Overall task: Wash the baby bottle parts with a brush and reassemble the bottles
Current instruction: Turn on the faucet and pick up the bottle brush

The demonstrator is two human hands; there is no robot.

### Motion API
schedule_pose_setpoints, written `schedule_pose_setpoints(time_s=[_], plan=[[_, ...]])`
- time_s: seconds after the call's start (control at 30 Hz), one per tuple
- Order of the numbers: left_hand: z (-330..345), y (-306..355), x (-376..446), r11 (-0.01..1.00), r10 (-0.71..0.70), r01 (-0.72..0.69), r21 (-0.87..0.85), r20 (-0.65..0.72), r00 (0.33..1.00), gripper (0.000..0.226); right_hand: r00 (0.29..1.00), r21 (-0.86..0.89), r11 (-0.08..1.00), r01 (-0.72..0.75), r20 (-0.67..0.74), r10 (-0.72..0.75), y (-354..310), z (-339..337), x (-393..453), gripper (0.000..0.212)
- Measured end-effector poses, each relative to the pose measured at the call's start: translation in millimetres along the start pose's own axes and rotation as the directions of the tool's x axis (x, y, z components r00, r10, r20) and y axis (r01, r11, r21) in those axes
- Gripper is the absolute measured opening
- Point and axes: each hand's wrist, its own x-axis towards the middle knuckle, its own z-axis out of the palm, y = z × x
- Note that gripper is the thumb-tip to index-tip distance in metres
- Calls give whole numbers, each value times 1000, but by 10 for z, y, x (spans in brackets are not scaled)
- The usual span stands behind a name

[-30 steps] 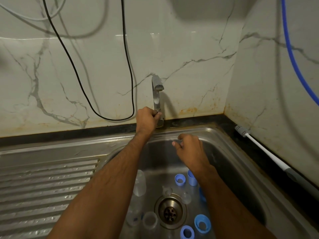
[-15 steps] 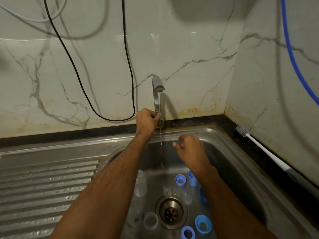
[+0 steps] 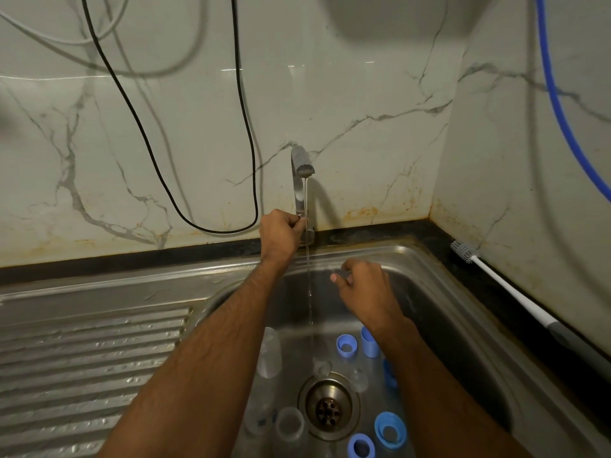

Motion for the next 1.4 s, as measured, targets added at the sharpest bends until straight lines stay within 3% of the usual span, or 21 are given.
schedule_pose_setpoints(time_s=[0.27, 0.5, 0.77, 1.03, 1.4], plan=[[-21, -18, -82, 1000, 8, -8, -16, 11, 1000, 23, 1000, 2, 1000, 4, 0, -4, 12, 17, 13, 18], [-179, -161, -519, 991, -38, 42, 127, -36, 999, 23, 999, 12, 999, 40, -20, -40, -20, -4, -35, 16], [-395, -303, -1351, 976, -93, 77, 205, 72, 993, 20, 995, -9, 996, 94, -30, -94, -145, -162, -259, 11], [-273, 189, -1494, 941, 100, -153, 301, 184, 978, 20, 995, -157, 987, 25, -92, -39, -29, -737, -515, 22], [454, 921, -1657, 882, 267, -349, 315, 277, 923, 31, 964, -426, 867, -260, -169, 206, 826, -1844, -1128, 19]])
